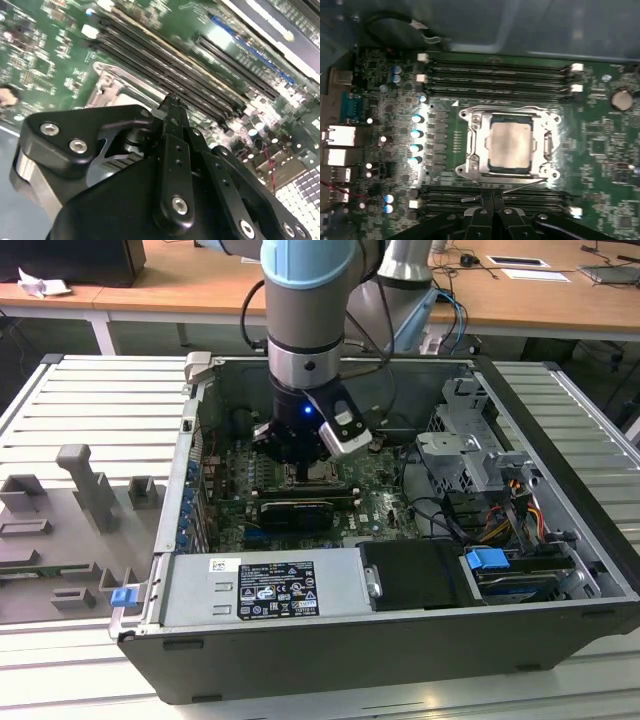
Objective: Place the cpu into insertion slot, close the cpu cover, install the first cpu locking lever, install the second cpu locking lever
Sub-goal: 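Install the second cpu locking lever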
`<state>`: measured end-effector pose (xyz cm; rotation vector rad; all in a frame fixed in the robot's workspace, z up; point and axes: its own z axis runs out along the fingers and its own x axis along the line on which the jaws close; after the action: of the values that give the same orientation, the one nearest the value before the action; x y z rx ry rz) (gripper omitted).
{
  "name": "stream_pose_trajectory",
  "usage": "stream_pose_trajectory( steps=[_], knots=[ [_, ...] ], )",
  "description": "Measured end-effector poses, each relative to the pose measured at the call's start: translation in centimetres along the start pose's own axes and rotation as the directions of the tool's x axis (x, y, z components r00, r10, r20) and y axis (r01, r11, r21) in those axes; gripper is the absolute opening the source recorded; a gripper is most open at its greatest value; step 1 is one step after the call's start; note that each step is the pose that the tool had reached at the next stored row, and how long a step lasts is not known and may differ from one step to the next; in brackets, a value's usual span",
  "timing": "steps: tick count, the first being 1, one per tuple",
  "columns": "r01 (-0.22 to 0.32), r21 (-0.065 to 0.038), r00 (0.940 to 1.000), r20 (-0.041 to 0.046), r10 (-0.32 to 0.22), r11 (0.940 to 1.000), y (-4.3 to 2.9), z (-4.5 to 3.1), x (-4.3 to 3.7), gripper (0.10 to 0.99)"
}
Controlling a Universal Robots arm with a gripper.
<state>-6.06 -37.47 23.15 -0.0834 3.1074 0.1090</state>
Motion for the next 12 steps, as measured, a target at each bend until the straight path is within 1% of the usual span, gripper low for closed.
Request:
stream_pose_trajectory(
  steps=[3, 4, 5, 6, 8, 9, 10, 12],
  knots=[
    [0.0, 0.0, 1.0, 0.0, 0.0, 1.0, -0.02, 0.58, 0.36, 0.106],
    [0.0, -0.001, 1.0, 0.0, 0.0, 1.0, -0.04, 0.85, 0.41, 0.106],
    [0.0, -0.003, 1.0, 0.0001, 0.0, 1.0, -0.05, 0.96, 0.42, 0.106],
    [0.0, -0.006, 1.0, 0.0003, 0.0, 1.0, -0.06, 1.09, 0.44, 0.106],
    [0.0, -0.022, 1.0, 0.0027, 0.0, 0.9998, -0.31, 1.27, 0.85, 0.106],
    [0.0, -0.032, 1.0, 0.0033, 0.0, 0.9995, -0.45, 1.36, 0.98, 0.106],
    [-0.001, -0.048, 1.0, 0.0043, 0.001, 0.9988, -0.71, 1.47, 1.04, 0.106],
    [-0.002, -0.085, 1.0, 0.0062, 0.002, 0.9964, -1.3, 1.52, 1.23, 0.106]
  ],
)
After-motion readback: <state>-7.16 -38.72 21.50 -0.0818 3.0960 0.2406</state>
